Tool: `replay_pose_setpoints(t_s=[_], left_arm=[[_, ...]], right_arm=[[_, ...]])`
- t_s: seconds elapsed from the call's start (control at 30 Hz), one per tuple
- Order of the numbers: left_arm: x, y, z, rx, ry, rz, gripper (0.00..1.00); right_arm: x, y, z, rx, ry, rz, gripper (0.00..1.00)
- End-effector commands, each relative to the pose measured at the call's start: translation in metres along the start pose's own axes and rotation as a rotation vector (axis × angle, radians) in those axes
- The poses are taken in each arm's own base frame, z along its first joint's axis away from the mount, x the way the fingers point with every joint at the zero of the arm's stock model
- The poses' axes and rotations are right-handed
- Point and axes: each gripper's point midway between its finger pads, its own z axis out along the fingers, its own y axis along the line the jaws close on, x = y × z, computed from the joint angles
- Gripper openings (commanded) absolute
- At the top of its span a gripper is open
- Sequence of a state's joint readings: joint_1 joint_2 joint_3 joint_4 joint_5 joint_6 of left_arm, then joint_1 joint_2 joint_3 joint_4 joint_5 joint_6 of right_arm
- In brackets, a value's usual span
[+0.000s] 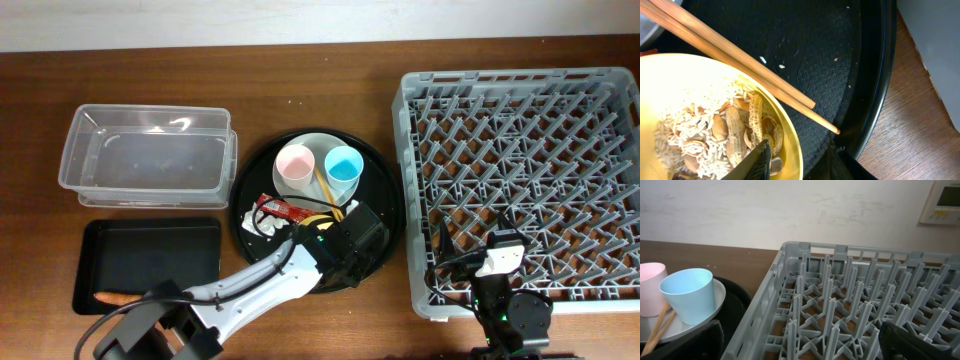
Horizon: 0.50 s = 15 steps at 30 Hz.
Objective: Sort waste into correct bins and load items into the dishwasher rack
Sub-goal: 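Reach the left gripper to the yellow bowl and grasp its rim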
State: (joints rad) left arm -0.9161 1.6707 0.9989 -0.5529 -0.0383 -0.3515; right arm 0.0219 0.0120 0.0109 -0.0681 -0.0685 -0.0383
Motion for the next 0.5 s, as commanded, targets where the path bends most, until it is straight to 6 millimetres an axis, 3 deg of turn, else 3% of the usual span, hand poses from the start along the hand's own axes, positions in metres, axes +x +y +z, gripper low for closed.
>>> replay_pose_setpoints(t_s=[0.0,0.1,0.2,0.27,0.4,0.47], left_arm=[[-0.006,0.002,0.002,-0.017,-0.010,-0.005,0.31],[-0.006,0.002,0.002,-0.017,-0.009,-0.005,0.15],[-0.006,0.002,0.002,-0.017,-0.010,-0.005,0.13],[-0.006,0.002,0.002,-0.017,-0.010,-0.005,0.01],[-0.008,0.001,0.000,-0.015,-0.016,-0.005,0.01],[-0.021,0.001,-0.015,-0.025,-0.052,-0.008,0.00]], right_arm=[[0.002,0.000,0.000,0.001,0.004,-0.006,0.98],[0.002,0.000,0.000,0.001,0.004,-0.006,0.98],[0.002,0.000,0.000,0.001,0.004,-0.006,0.98],[0.002,0.000,0.000,0.001,0.004,-0.006,0.98],[0.002,0.000,0.000,0.001,0.004,-0.006,0.98],[0.002,0.000,0.000,0.001,0.004,-0.006,0.98]])
